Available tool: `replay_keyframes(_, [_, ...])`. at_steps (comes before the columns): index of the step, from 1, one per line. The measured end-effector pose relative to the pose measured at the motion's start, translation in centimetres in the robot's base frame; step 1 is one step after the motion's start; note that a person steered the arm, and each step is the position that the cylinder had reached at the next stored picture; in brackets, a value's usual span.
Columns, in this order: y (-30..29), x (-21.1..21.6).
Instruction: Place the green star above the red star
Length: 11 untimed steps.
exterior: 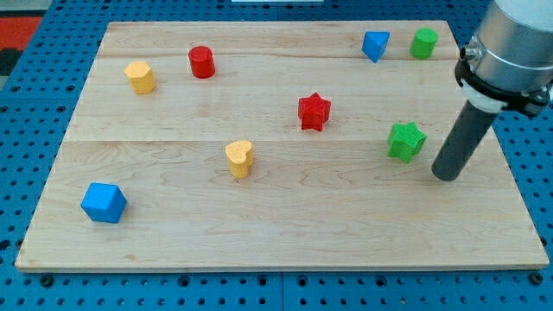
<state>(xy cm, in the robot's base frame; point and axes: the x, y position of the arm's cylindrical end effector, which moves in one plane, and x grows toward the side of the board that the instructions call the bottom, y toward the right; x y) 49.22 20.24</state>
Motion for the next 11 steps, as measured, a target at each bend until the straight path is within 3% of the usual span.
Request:
replay_keyframes(2, [-6.6,-6.0])
replay_keyframes(3, [-11.4,-6.0])
replay_keyframes(4, [-12.0,-7.9])
replay_keyframes(6, [-10.3,-5.4])
replay_keyframes(9, [-8.8,-13.5])
replay_keyframes(10, [-6.4,-11.8])
replay_keyframes(11, [-5.1,-13.8])
